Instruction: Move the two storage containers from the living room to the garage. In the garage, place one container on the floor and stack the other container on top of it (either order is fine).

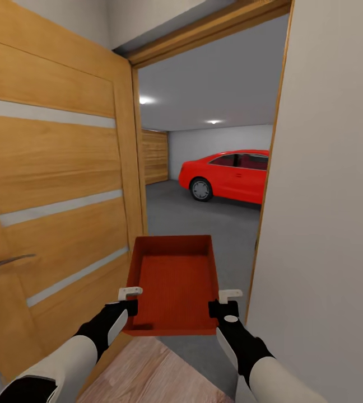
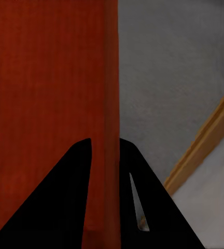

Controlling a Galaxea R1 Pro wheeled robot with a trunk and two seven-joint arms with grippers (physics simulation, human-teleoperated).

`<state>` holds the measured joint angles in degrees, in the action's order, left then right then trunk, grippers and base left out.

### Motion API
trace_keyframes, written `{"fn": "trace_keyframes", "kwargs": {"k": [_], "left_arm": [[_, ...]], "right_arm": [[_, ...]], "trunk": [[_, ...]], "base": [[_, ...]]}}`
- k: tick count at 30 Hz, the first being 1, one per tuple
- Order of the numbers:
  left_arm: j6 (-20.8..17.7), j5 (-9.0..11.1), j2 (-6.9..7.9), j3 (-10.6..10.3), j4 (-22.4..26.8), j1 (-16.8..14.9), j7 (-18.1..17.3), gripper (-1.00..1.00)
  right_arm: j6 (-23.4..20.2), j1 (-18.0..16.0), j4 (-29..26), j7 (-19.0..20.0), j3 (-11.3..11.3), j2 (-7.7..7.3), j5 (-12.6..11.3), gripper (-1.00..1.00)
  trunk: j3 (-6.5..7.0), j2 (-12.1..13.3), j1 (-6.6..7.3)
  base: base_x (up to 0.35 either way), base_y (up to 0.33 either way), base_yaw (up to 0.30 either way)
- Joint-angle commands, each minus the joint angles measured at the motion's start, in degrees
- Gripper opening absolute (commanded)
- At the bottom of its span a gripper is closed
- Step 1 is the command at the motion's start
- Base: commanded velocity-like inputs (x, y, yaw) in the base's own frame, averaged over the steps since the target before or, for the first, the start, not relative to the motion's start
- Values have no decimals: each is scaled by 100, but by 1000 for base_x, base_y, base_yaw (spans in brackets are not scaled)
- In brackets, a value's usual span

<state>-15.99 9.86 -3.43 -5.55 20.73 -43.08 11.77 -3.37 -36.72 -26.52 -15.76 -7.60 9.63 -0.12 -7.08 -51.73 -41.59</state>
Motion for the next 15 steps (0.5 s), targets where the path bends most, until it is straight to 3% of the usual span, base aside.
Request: {"fn": "trace_keyframes", "kwargs": {"k": [1,7,15], "left_arm": [[329,-133,299,133,30,-7,98,-100],[333,-133,299,133,28,-7,96,-100],[334,-133,299,133,28,-7,92,-100]], "right_arm": [[-32,-2,6,-33,-58,-5,-85,-100],[-32,-2,6,-33,-58,-9,-83,-100],[-32,-2,6,-33,-58,-14,-76,-100]], "trunk": [[-9,-7,-1],[-9,-7,-1],[-9,-7,-1]], "base": [[14,122,-279],[70,195,-256],[94,206,-44]]}}
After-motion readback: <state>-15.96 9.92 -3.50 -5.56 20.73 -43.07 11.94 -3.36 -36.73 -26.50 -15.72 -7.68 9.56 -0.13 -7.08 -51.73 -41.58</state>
